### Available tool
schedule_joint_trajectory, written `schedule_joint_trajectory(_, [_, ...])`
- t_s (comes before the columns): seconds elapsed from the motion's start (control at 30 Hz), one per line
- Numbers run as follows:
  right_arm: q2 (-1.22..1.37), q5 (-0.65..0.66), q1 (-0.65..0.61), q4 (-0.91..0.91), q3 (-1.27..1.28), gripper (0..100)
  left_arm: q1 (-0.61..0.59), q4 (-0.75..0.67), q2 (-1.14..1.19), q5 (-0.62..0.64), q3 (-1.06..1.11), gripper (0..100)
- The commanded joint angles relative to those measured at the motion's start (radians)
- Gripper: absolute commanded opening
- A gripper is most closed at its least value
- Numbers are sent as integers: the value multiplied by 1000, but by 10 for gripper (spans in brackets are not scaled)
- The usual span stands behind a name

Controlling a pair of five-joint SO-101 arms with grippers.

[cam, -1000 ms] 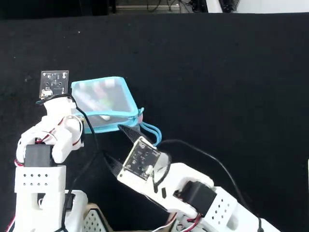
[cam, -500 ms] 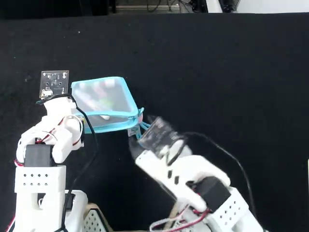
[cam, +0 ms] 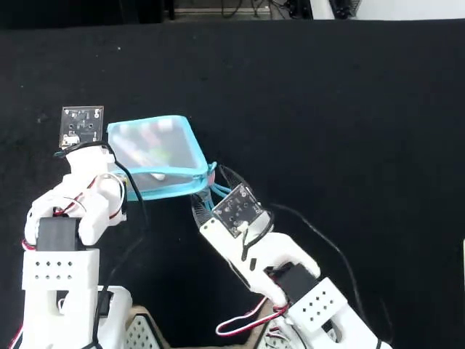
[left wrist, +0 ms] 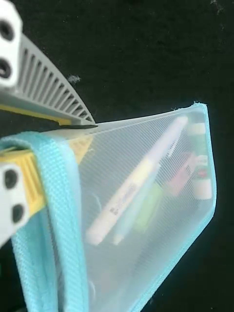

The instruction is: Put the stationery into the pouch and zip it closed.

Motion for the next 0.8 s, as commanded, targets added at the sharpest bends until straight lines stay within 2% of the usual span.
schedule_joint_trajectory(0.0, [-4, -9, 5, -83, 10, 234, -8, -9, -12, -5, -24, 30])
schedule_joint_trajectory(0.13, [-1, -5, 5, -183, 64, 233, -8, -9, -12, -5, -24, 30])
schedule_joint_trajectory(0.53, [1, -3, 6, -181, 62, 229, -7, -9, -12, -5, -22, 30])
schedule_joint_trajectory(0.6, [1, -2, 32, -181, 59, 169, -7, -9, -12, -5, -22, 30])
schedule_joint_trajectory(0.7, [-8, -2, 114, -187, 41, 3, -7, -11, -12, -5, -22, 30])
schedule_joint_trajectory(0.77, [-8, -2, 181, -170, 8, 41, -7, -15, -12, -5, -21, 30])
